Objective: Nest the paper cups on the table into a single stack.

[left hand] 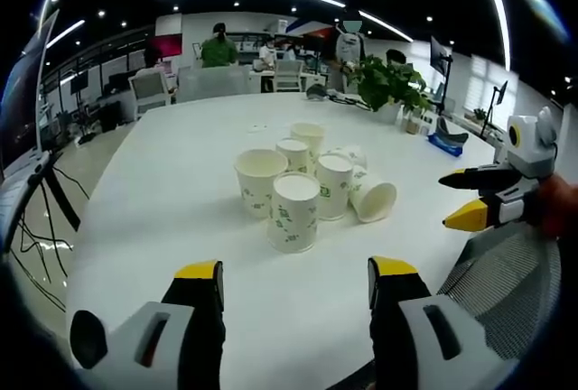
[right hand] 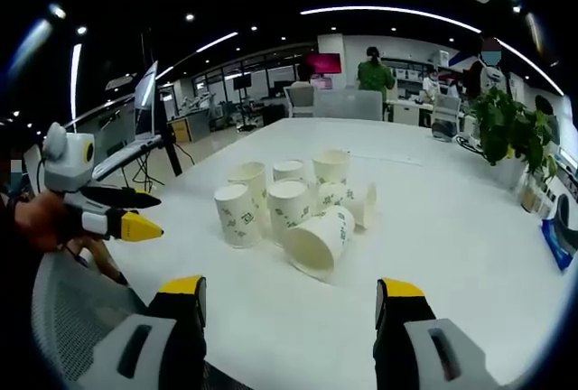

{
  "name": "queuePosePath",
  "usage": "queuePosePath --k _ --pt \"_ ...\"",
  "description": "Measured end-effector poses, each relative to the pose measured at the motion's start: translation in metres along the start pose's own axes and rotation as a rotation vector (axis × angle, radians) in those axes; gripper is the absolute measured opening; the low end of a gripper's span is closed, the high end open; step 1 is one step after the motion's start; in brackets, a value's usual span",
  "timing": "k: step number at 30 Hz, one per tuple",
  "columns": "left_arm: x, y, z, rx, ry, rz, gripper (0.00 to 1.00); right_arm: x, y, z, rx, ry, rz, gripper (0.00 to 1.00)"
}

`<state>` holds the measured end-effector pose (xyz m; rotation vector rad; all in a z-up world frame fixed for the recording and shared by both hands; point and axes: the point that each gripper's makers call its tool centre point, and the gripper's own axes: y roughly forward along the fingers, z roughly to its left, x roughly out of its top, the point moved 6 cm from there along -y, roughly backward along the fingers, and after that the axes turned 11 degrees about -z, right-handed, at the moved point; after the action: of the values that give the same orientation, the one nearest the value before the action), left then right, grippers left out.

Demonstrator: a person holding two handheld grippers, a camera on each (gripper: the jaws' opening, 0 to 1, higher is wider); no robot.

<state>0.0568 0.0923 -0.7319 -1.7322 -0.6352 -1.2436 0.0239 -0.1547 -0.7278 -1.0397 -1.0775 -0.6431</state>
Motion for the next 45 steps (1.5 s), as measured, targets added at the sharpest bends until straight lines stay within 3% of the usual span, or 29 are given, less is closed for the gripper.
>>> queuePosePath --k 26,38,45 --pt "0.006 0.004 -0.005 -0.014 -0.005 0.0 0.63 0.0 0.0 -0.001 -0.002 -0.001 -0.001 0.77" --pt "0.036 0.051 -0.006 -0.039 0.05 0.007 0.6 -0.002 0.002 -0.002 -0.003 0.003 -0.008 0.77" --pt "0.04 0.08 -0.011 -0.063 0.082 0.047 0.6 -0.001 0.001 -0.004 -0.008 0.01 -0.016 0.77"
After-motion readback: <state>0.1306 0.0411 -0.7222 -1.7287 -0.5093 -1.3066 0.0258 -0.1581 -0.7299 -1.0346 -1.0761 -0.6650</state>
